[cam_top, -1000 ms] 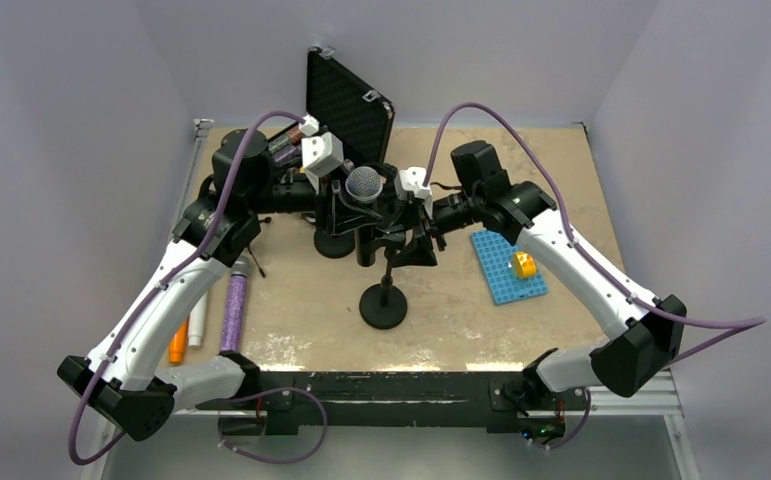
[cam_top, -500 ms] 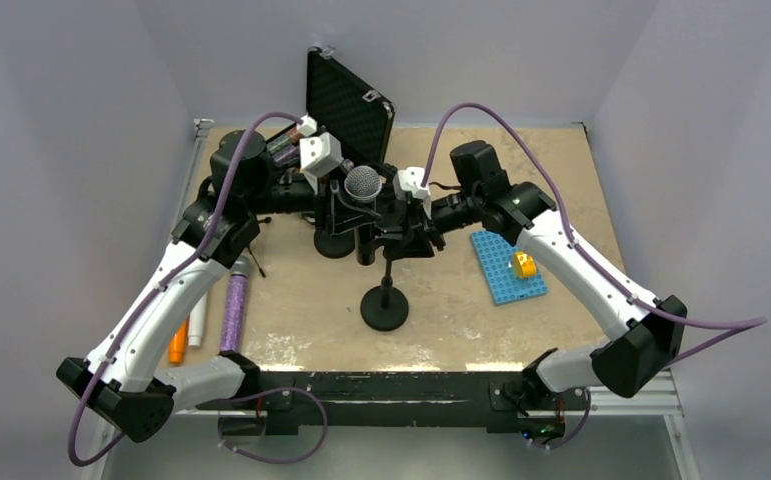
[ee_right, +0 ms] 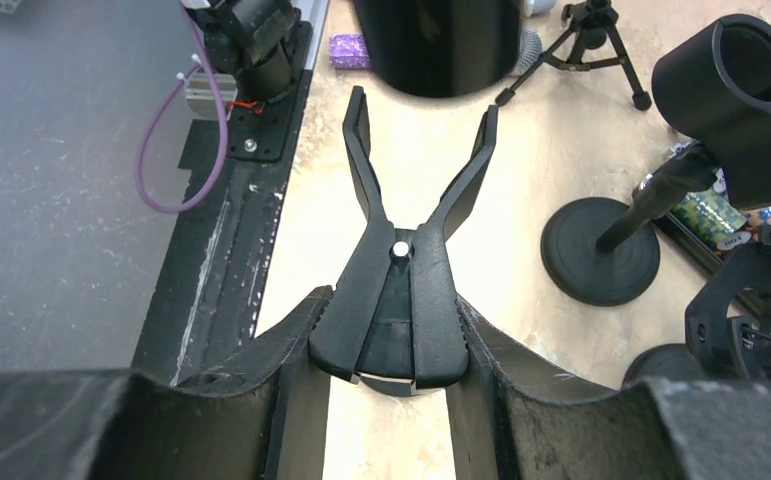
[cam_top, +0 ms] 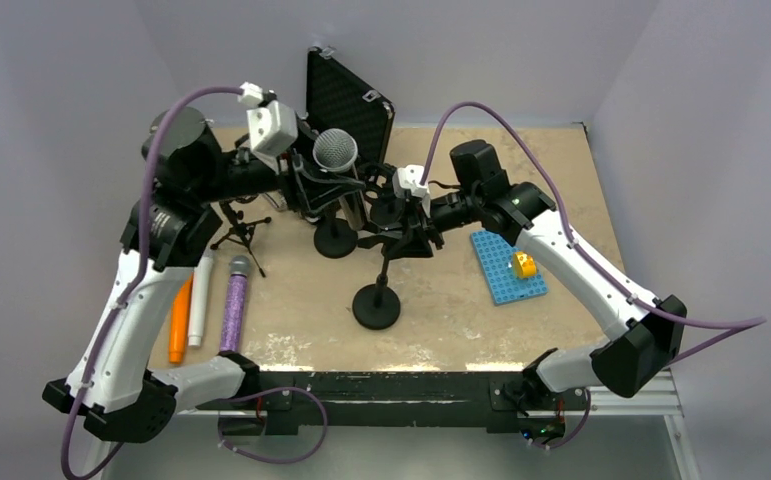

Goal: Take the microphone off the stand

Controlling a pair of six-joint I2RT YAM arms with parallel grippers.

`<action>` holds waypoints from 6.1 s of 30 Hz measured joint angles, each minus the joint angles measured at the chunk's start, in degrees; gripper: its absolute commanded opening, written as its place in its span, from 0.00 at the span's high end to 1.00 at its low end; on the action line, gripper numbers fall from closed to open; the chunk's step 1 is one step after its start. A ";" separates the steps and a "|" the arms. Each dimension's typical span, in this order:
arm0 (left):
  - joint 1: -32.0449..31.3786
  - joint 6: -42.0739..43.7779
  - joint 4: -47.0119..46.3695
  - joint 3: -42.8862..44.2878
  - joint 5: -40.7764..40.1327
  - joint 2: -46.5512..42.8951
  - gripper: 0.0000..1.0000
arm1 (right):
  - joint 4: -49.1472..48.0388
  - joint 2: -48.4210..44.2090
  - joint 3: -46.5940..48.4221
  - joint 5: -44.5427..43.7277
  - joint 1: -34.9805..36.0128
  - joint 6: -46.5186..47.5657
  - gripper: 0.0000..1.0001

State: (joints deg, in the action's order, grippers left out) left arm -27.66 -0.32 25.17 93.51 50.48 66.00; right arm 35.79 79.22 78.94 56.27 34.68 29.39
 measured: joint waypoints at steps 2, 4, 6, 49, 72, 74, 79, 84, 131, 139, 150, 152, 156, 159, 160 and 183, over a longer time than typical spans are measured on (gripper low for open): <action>0.70 0.22 -0.26 3.41 -0.20 0.02 1.00 | 0.20 0.13 -0.02 -0.35 0.00 -0.17 0.99; 1.16 0.92 -0.24 6.19 -0.35 -0.09 1.00 | 0.13 0.13 -0.02 -0.76 0.00 -0.44 0.87; 1.55 1.70 0.00 8.39 -0.46 -0.37 1.00 | -0.20 0.13 -0.04 -1.29 0.07 -0.90 0.56; 22.84 22.84 63.78 -7.10 -66.88 -16.04 1.00 | 7.28 -14.93 -5.51 -6.08 0.15 -2.01 0.13; 49.46 14.23 50.64 -17.44 -45.40 2.78 1.00 | 9.01 -20.35 -8.15 -8.02 0.15 -1.03 0.13; 49.46 13.62 49.99 -17.64 -44.63 3.91 1.00 | 9.07 -20.79 -8.31 -8.59 0.15 -0.85 0.13; 49.51 11.41 48.59 -17.84 -43.23 7.72 1.00 | 9.25 -21.24 -8.50 -9.31 0.15 -0.50 0.13; 49.51 11.52 46.07 -20.74 -45.13 7.13 1.00 | 9.31 -21.24 -8.59 -10.16 0.15 -0.24 0.13; 49.77 14.84 40.98 -28.28 -49.62 8.55 0.44 | 10.93 -20.52 -9.14 -10.34 0.13 -0.24 0.14; 49.77 14.32 46.84 -23.41 -49.53 -1.07 0.34 | 10.93 -20.52 -9.16 -10.34 0.13 -0.26 0.14; 49.77 16.22 59.30 -10.32 -41.03 -17.22 0.30 | 14.80 -19.41 -0.15 -9.07 0.48 0.50 0.07; 49.77 17.66 61.07 -6.01 -35.17 -19.15 0.29 | 14.71 -18.25 2.36 -9.42 1.46 0.09 0.05; 49.77 20.92 62.34 -0.33 -19.69 -23.54 0.26 | 14.23 -12.04 11.45 -12.31 5.86 -1.70 0.01; 49.77 20.83 61.94 0.22 -10.23 -27.39 0.26 | 13.42 -6.84 17.49 -14.95 9.60 -2.67 0.01; 49.75 20.74 61.83 0.22 -7.43 -28.17 0.26 | 13.11 -5.22 18.97 -15.96 10.97 -2.84 0.01; 49.75 21.62 60.83 -4.04 8.68 -31.23 0.26 | 14.12 10.93 23.19 -31.39 21.09 -3.85 0.64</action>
State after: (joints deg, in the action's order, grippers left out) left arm 22.09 21.30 86.00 89.47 59.16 34.76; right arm 49.91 90.15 102.13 24.88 55.77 25.54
